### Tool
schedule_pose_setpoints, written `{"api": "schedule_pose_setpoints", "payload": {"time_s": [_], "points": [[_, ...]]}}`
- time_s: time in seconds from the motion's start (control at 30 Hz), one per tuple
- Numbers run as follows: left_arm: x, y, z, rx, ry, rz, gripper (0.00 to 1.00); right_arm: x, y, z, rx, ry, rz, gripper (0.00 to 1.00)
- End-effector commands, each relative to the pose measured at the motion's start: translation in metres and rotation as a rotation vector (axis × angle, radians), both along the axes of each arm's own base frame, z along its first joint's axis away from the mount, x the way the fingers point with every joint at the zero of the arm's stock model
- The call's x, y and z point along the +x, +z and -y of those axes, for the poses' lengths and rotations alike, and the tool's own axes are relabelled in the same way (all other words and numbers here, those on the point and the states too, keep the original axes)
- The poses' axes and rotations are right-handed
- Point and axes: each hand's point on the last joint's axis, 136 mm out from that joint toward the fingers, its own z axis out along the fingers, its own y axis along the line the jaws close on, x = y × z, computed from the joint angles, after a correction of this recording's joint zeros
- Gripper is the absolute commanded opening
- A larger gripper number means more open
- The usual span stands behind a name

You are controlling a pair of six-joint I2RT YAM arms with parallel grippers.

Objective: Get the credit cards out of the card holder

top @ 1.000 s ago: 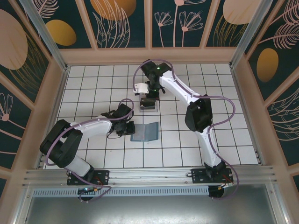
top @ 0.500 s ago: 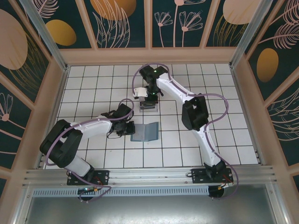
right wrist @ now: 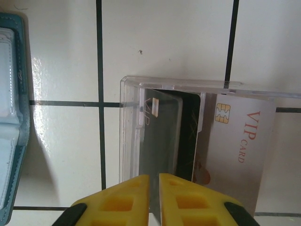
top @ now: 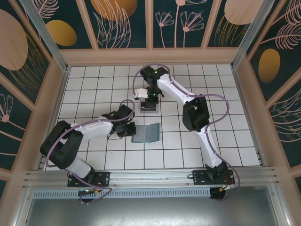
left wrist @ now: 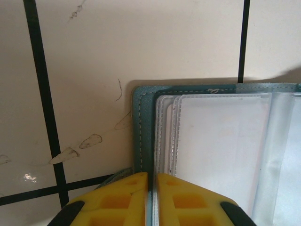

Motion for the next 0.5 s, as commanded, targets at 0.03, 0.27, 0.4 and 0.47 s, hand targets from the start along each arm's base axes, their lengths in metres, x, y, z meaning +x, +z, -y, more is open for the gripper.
{"api": "schedule_pose_setpoints", "payload": {"time_s": [0.03,0.27,0.4,0.47], "points": [[0.0,0.002,-0.005,0.021,0.014,-0.002,0.14,0.01,0.008,-0.005,0.012,-0.017,0.047,0.17],[0.0,0.004,-0.005,0.022,0.012,0.0,0.15,0.019,0.014,-0.005,0.009,-0.035,0.096,0.2],[0.002,0.008,-0.005,0.021,0.016,0.011,0.15,0.023,0.023,-0.007,0.032,-0.054,0.119,0.21],[0.004,0.01,-0.006,0.024,0.018,0.021,0.14,0.027,0.03,-0.009,0.052,-0.082,0.141,0.21]]}}
